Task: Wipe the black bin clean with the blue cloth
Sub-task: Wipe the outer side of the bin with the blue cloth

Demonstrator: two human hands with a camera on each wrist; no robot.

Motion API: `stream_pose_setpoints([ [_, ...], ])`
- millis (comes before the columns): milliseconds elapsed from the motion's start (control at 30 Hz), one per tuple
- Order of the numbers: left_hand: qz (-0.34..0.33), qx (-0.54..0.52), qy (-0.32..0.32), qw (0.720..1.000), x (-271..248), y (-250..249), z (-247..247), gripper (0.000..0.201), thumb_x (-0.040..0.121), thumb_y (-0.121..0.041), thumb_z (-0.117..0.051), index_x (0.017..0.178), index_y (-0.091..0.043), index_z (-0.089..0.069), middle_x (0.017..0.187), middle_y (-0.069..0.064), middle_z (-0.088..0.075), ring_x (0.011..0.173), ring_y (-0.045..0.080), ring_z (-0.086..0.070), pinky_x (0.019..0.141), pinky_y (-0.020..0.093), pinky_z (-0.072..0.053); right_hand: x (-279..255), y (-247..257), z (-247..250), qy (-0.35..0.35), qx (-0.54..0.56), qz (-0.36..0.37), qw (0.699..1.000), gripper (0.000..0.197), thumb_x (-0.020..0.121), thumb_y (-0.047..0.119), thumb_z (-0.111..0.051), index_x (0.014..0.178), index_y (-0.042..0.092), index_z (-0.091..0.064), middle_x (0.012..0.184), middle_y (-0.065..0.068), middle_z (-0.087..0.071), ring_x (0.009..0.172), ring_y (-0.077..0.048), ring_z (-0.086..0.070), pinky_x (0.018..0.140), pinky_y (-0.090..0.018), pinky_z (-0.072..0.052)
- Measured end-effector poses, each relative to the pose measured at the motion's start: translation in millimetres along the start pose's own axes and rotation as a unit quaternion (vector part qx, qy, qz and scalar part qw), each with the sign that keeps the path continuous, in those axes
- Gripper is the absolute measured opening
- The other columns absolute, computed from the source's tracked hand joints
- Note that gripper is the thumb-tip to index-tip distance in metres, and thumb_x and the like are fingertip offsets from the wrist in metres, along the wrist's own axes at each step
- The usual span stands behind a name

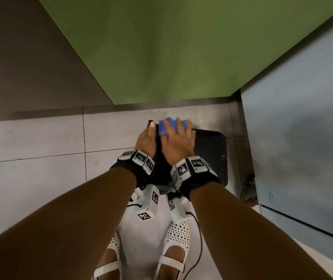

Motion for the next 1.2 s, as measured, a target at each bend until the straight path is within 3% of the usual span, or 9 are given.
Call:
stream_pose_setpoints([
  [133,-0.009,-0.005,0.000,1.000,-2,-1,0,0.049,0.102,-0.033,-0.022,0.131,-0.006,-0.051,0.135,0.013,-0.053,0.126,0.022,-0.047,0.075,0.003,-0.026,-4,5,-5,-0.022,-0.006,0.054,0.998,0.049,0.098,0.040,-0.028,0.145,0.033,-0.017,0.157,-0.002,-0.010,0.145,-0.028,0.003,0.117,-0.045,-0.003],
  [300,-0.007,-0.016,-0.033,0.999,-4,0,3,0.048,0.101,-0.034,-0.029,0.135,-0.004,-0.046,0.143,0.011,-0.047,0.136,0.020,-0.039,0.099,0.011,-0.024,-16,-50,3,-0.045,-0.021,-0.025,0.998,0.052,0.099,0.041,-0.025,0.147,0.032,-0.008,0.158,-0.008,0.005,0.144,-0.032,0.006,0.118,-0.045,-0.004],
  [500,-0.018,0.009,-0.047,0.999,-1,-5,2,0.049,0.101,-0.034,-0.030,0.133,-0.001,-0.048,0.139,0.015,-0.050,0.133,0.025,-0.042,0.105,0.021,-0.029,-16,-66,21,-0.084,-0.001,-0.030,0.996,0.059,0.092,0.049,-0.041,0.145,0.029,-0.022,0.156,-0.014,0.012,0.142,-0.037,-0.008,0.116,-0.045,-0.018],
  [667,-0.033,0.011,-0.045,0.998,0,-3,2,0.049,0.101,-0.033,-0.029,0.136,-0.003,-0.044,0.143,0.014,-0.046,0.136,0.023,-0.039,0.109,0.021,-0.026,-11,-50,14,-0.071,-0.020,-0.029,0.997,0.060,0.093,0.055,-0.031,0.146,0.030,-0.019,0.157,-0.008,-0.009,0.144,-0.032,0.007,0.119,-0.045,0.001],
  [733,-0.033,0.014,-0.045,0.998,1,-2,2,0.048,0.101,-0.031,-0.029,0.134,-0.001,-0.047,0.140,0.015,-0.049,0.133,0.024,-0.042,0.103,0.017,-0.029,-8,-30,10,-0.068,-0.015,0.001,0.998,0.055,0.096,0.048,-0.028,0.146,0.030,-0.016,0.156,-0.010,-0.016,0.144,-0.034,-0.001,0.118,-0.044,-0.003],
  [833,-0.031,-0.004,-0.030,0.999,3,1,0,0.046,0.101,-0.030,-0.030,0.124,0.002,-0.054,0.127,0.019,-0.059,0.121,0.028,-0.052,0.084,0.012,-0.034,-5,8,7,-0.073,0.008,0.109,0.991,0.046,0.095,0.028,-0.046,0.139,0.016,-0.039,0.149,-0.019,-0.029,0.139,-0.036,-0.022,0.116,-0.042,-0.016],
  [967,-0.018,-0.011,-0.041,0.999,1,3,3,0.048,0.101,-0.030,-0.030,0.126,0.002,-0.054,0.130,0.018,-0.057,0.124,0.027,-0.050,0.089,0.013,-0.032,-2,-4,7,-0.086,0.022,0.124,0.988,0.041,0.091,0.031,-0.043,0.123,0.011,-0.058,0.137,-0.021,-0.048,0.128,-0.038,-0.043,0.107,-0.050,-0.037],
  [1100,-0.022,-0.018,-0.049,0.998,-2,0,4,0.048,0.101,-0.032,-0.031,0.136,-0.003,-0.045,0.143,0.012,-0.047,0.136,0.021,-0.039,0.097,0.008,-0.024,7,-69,16,-0.083,-0.041,-0.007,0.996,0.043,0.098,0.036,-0.034,0.140,0.029,-0.035,0.154,-0.009,-0.022,0.143,-0.030,-0.014,0.117,-0.046,-0.014],
  [1200,-0.020,-0.019,-0.048,0.998,-1,0,2,0.049,0.100,-0.035,-0.030,0.138,-0.005,-0.043,0.144,0.010,-0.045,0.137,0.020,-0.038,0.098,0.012,-0.023,7,-91,25,-0.097,0.010,-0.087,0.991,0.042,0.098,0.033,-0.035,0.140,0.025,-0.036,0.154,-0.010,-0.021,0.142,-0.029,-0.016,0.118,-0.040,-0.017],
])
Point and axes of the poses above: each hand's wrist, its own x-axis towards the middle knuckle, its own z-axis out of the back of the hand, y = z × x, the point moved 7 cm from there along x, towards the middle knuckle
